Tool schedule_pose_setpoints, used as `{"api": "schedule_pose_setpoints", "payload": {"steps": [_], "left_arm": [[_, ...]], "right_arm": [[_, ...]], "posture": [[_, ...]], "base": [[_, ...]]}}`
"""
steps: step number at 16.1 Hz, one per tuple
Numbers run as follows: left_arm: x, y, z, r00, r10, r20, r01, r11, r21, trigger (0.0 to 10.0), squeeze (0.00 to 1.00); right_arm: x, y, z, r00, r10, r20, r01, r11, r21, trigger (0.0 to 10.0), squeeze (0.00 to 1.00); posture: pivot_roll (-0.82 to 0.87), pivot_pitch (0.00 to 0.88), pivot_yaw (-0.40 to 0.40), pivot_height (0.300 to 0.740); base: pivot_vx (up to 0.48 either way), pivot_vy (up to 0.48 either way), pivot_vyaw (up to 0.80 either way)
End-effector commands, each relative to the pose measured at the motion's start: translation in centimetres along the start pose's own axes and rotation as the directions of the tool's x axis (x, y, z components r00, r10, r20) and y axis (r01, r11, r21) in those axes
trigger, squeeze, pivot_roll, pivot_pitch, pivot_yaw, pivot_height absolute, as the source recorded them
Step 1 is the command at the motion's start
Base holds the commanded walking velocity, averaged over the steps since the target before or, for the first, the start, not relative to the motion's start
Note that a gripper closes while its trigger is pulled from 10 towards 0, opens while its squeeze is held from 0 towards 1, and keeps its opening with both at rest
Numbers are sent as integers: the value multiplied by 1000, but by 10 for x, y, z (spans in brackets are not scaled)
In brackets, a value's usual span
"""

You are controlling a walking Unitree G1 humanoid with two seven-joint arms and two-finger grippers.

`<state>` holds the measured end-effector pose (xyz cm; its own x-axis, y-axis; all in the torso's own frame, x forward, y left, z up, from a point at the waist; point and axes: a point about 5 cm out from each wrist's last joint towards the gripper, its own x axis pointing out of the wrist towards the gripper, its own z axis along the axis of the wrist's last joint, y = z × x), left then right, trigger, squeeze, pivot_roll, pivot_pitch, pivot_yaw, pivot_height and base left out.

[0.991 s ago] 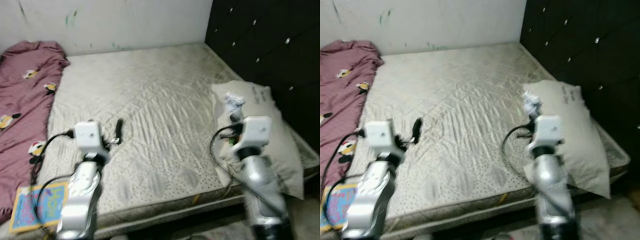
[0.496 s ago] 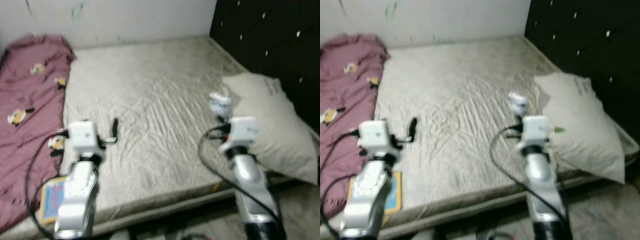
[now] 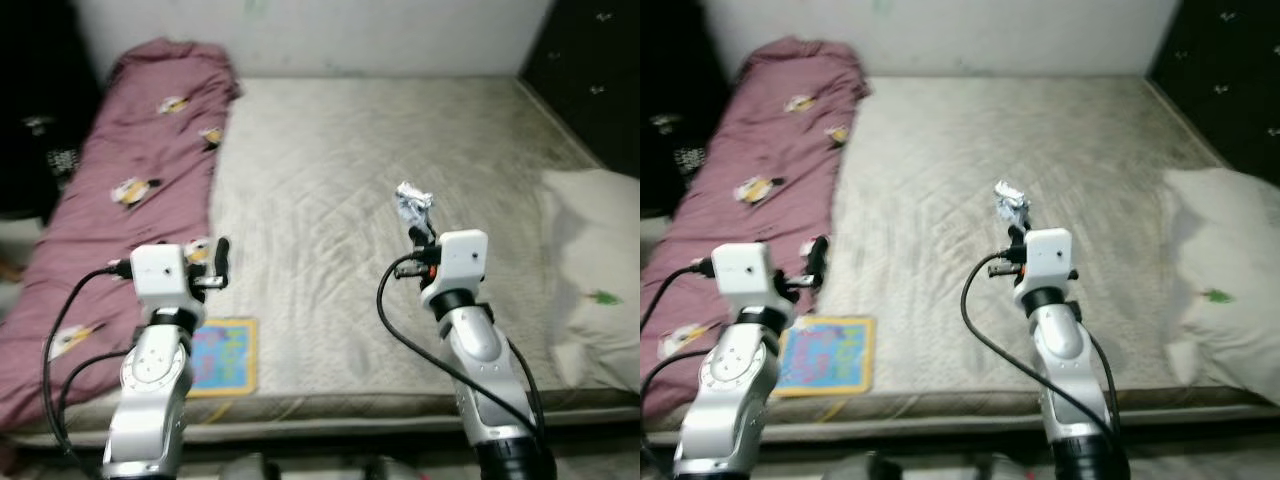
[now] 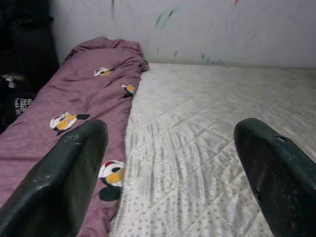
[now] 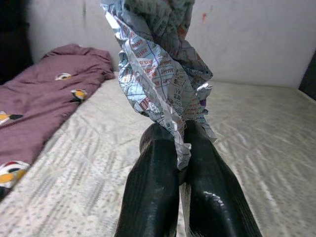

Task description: Clean up the room

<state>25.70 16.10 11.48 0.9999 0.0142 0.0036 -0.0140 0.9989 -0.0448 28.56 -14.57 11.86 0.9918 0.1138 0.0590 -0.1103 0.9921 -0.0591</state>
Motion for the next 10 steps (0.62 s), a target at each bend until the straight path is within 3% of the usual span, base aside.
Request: {"api": "schedule_pose_setpoints", "payload": {"steps": [1,3,7,10], "left_arm": [[-1,-5,-4,1000,-24,-20,24,1000,-3,10000,0],[-1,-4,-2,1000,-18,-17,18,1000,-7,10000,0],[-2,-2,2,1000,1,6,0,1000,-21,10000,0],[1,-1,3,1000,1,-3,-1,999,-34,10000,0]], "right_arm": [[-3,-7,-7,999,-18,-33,18,1000,-15,10000,0],[-1,-5,-4,1000,-21,-21,20,1000,-8,10000,0],[0,-6,-3,999,-38,-18,38,999,0,10000,0],[6,-3,2,1000,-21,10,21,1000,-3,10000,0]], "posture": [[-12,17,15,740],[-8,36,23,740],[-6,55,19,740],[-9,53,33,740]], "base": [[0,476,0],[0,476,0],[0,0,0],[0,330,0]]}}
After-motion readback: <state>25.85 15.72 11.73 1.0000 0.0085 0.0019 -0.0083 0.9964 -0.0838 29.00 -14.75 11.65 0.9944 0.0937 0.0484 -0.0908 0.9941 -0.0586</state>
